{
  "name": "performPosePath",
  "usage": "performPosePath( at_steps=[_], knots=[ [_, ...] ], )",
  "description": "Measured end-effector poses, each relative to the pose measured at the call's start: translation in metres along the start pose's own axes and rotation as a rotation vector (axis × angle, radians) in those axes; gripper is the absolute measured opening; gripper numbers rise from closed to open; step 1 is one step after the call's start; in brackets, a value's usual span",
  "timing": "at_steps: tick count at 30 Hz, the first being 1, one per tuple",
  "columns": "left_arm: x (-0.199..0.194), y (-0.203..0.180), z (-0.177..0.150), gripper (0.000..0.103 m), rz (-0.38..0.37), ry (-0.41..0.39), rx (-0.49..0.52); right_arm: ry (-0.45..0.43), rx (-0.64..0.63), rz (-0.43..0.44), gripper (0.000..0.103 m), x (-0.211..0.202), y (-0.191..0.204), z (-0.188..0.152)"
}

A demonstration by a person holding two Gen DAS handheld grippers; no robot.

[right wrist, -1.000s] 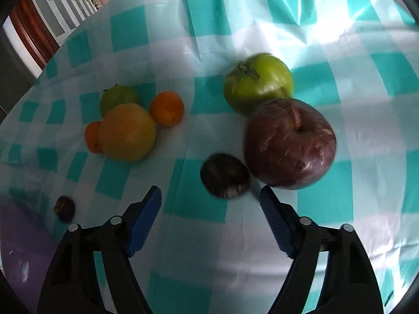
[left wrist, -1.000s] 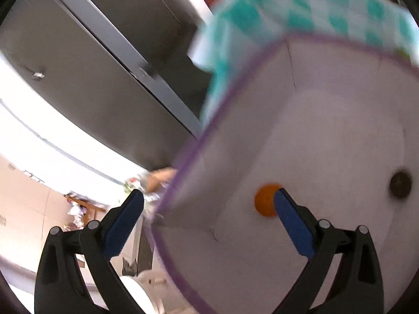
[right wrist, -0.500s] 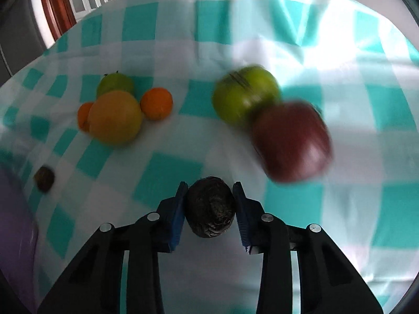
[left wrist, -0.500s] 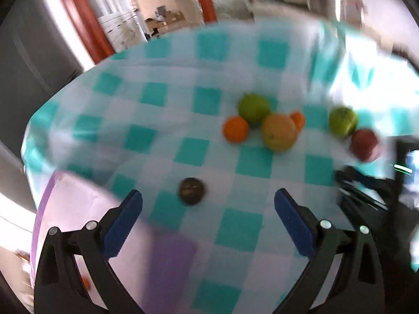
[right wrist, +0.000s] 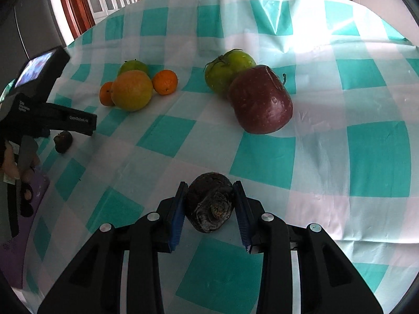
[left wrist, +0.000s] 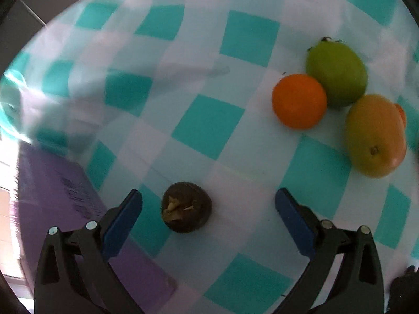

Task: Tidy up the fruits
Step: 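Grasp a small dark fruit with the right gripper while the left grasps another dark fruit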

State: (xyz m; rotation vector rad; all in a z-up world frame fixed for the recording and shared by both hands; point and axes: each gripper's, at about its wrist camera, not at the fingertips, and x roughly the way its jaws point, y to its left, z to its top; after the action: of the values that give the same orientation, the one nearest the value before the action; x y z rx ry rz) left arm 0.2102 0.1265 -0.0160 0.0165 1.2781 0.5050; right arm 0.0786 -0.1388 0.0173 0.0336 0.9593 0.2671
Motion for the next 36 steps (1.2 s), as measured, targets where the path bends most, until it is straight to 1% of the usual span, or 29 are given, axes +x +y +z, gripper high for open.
performPosePath(
  at_steps=[2,3,4,5,6,8,9,12,15,16,17,19,22,24,26,28,29,31,32,33,34,36],
  knots=[
    [0.001,0.005,0.001,0.102,-0.032,0.005,-0.015,-0.001,0.003,0.003,0.036,0.002,0.002,0.001],
    [0.002,0.009,0.001,0.1,-0.056,0.012,-0.032,-0.001,0.003,0.003,0.036,0.002,0.002,0.001],
    [0.003,0.015,0.001,0.095,-0.099,0.025,-0.063,-0.001,0.002,0.002,0.036,0.002,0.002,0.001],
    [0.004,0.019,0.0,0.093,-0.134,0.035,-0.089,-0.002,0.002,0.001,0.036,0.001,0.002,0.0],
    [0.004,0.021,-0.001,0.089,-0.147,0.037,-0.095,-0.002,0.002,0.001,0.036,0.002,0.003,0.0],
    [-0.004,0.02,-0.004,0.066,-0.205,0.01,-0.066,-0.003,0.002,-0.001,0.036,0.002,0.003,0.001],
    [-0.007,0.02,-0.006,0.039,-0.257,0.01,-0.064,-0.003,0.002,0.0,0.036,0.002,0.003,0.0],
    [-0.026,0.006,-0.018,0.038,-0.381,0.018,-0.012,-0.004,0.002,-0.005,0.036,0.002,0.003,0.0],
    [-0.049,-0.006,-0.045,0.039,-0.539,0.016,0.016,-0.004,0.006,-0.013,0.036,0.0,0.004,-0.002],
    [-0.055,-0.008,-0.053,0.041,-0.564,0.009,0.034,-0.004,0.009,-0.017,0.036,-0.001,0.004,-0.003],
    [-0.06,-0.008,-0.058,0.041,-0.565,-0.007,0.048,-0.005,0.01,-0.018,0.036,-0.001,0.004,-0.004],
    [-0.065,-0.003,-0.063,0.064,-0.558,-0.042,0.057,-0.006,0.011,-0.02,0.036,-0.001,0.004,-0.004],
    [-0.064,0.007,-0.056,0.066,-0.549,-0.041,0.059,-0.009,0.007,-0.028,0.036,0.0,0.006,-0.005],
    [-0.06,0.009,-0.058,0.066,-0.536,-0.046,0.07,-0.009,0.001,-0.032,0.036,0.001,0.007,-0.005],
    [-0.06,0.009,-0.067,0.067,-0.532,-0.033,0.082,-0.009,-0.001,-0.035,0.036,0.002,0.008,-0.004],
    [-0.056,0.001,-0.074,0.077,-0.524,-0.04,0.109,-0.009,-0.009,-0.045,0.036,0.003,0.01,-0.004],
    [-0.057,-0.002,-0.076,0.078,-0.508,-0.059,0.137,-0.008,-0.013,-0.05,0.036,0.004,0.011,-0.004],
    [-0.057,-0.013,-0.075,0.078,-0.492,-0.088,0.183,-0.008,-0.019,-0.058,0.036,0.005,0.013,-0.004],
    [-0.058,-0.016,-0.073,0.077,-0.487,-0.103,0.208,-0.008,-0.02,-0.058,0.036,0.005,0.013,-0.004],
    [-0.059,-0.02,-0.071,0.066,-0.48,-0.117,0.225,-0.008,-0.021,-0.057,0.036,0.005,0.012,-0.004],
    [-0.06,-0.022,-0.071,0.059,-0.461,-0.13,0.245,-0.008,-0.021,-0.058,0.036,0.005,0.012,-0.004],
    [-0.064,-0.017,-0.077,0.059,-0.469,-0.138,0.259,-0.007,-0.022,-0.059,0.036,0.005,0.013,-0.004]
  ],
)
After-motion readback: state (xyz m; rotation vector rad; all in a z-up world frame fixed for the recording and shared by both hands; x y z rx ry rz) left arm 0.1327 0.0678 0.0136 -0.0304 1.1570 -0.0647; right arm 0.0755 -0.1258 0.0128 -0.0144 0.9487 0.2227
